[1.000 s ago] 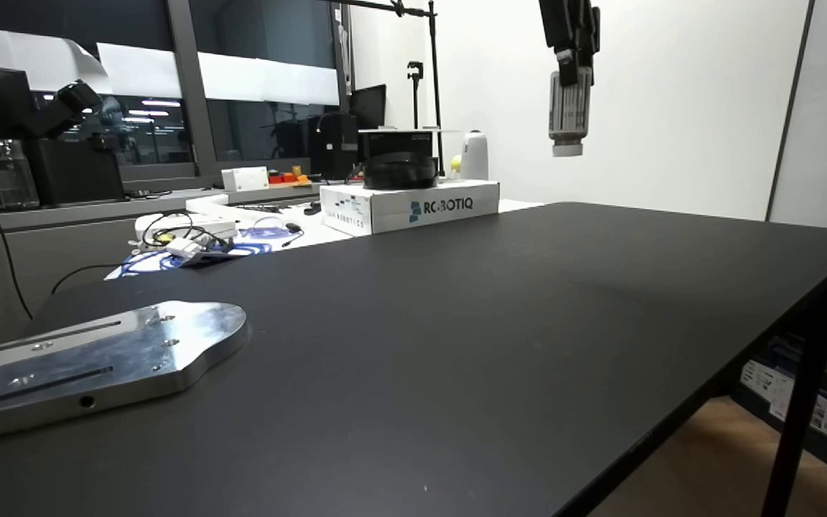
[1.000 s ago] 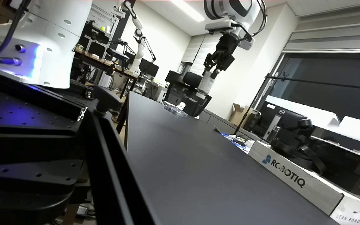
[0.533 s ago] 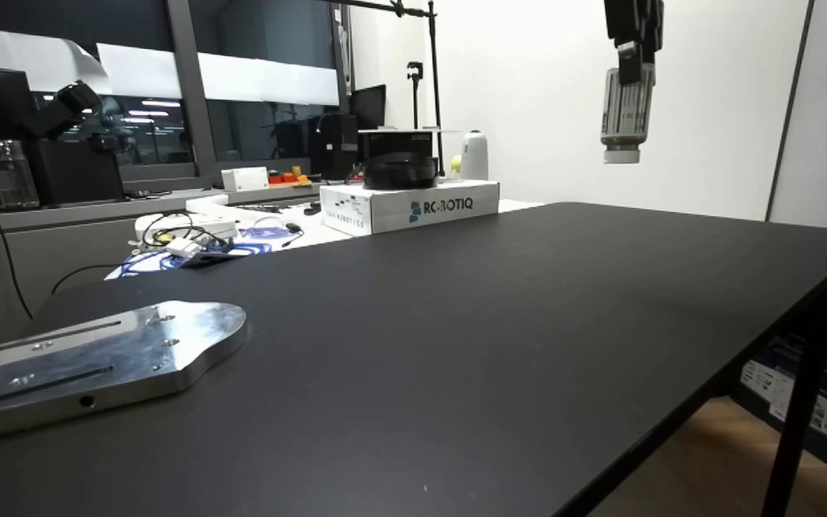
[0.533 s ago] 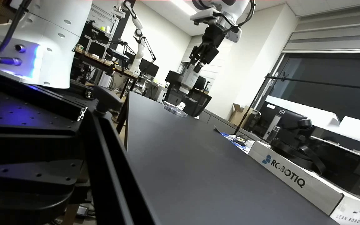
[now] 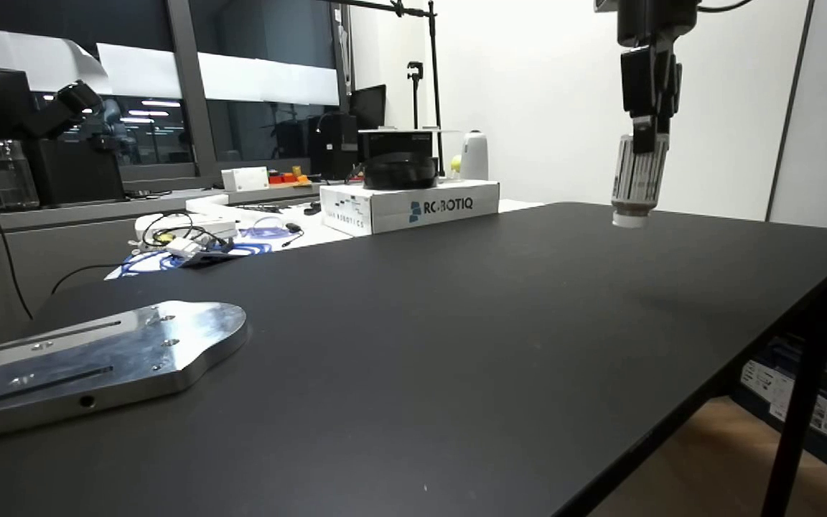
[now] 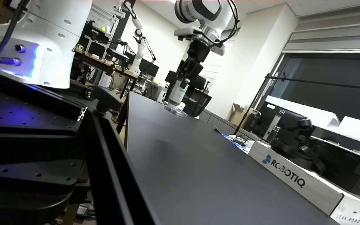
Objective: Pick the bottle and move it slightly down the table
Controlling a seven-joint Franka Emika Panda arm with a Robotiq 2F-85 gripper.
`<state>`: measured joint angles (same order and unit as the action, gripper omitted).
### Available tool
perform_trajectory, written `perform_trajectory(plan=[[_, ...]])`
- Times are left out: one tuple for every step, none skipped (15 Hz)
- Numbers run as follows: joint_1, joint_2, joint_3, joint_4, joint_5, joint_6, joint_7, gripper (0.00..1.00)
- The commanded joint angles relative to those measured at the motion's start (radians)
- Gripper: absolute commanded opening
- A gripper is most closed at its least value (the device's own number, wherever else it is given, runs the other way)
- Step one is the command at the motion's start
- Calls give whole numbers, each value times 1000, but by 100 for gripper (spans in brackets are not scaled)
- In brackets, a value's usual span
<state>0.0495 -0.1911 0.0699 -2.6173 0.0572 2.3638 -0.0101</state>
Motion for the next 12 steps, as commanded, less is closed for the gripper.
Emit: perform_trajectory(plan=[[7, 83, 10, -25, -9, 118, 59, 30], [7, 105, 12, -29, -10, 149, 64, 30], [3, 119, 7, -38, -11, 174, 56, 30], [2, 140, 7, -41, -20, 198, 60, 30], [2, 160, 6, -43, -25, 217, 62, 30], [1, 176, 4, -44, -30, 231, 65, 30], [1, 190, 2, -46, -35, 244, 68, 30], [1, 201, 1, -47, -42, 255, 73, 30], [1, 210, -2, -48, -52, 262, 78, 30], [2, 217, -4, -49, -53, 268, 79, 30], [2, 223, -6, -48, -59, 270, 82, 30], [3, 224, -7, -47, -66, 273, 85, 30]])
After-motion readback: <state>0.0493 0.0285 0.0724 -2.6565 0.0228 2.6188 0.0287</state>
